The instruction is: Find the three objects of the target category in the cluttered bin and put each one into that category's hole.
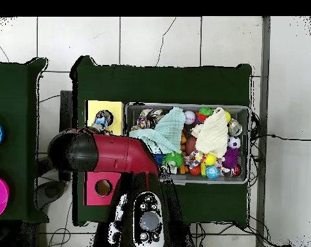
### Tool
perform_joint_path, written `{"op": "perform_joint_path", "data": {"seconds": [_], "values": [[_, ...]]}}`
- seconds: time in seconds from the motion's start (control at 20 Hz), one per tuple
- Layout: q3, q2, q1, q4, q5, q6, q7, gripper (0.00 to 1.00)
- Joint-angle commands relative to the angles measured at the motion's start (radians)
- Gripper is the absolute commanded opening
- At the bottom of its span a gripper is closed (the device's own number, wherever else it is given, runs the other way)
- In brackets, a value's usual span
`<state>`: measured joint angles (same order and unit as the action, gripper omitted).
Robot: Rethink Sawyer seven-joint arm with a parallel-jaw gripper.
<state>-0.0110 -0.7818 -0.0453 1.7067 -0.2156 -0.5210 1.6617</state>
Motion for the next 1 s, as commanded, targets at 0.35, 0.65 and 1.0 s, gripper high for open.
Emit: {"op": "perform_joint_path", "data": {"seconds": [0.35,0.65,1.0], "values": [[0.043,0.055,-0.007,-0.099,-0.041,-0.137,0.285,1.00],[0.060,0.087,-0.007,-0.117,-0.012,-0.115,0.251,1.00],[0.069,0.130,-0.006,-0.128,-0.008,-0.066,0.240,1.00]]}}
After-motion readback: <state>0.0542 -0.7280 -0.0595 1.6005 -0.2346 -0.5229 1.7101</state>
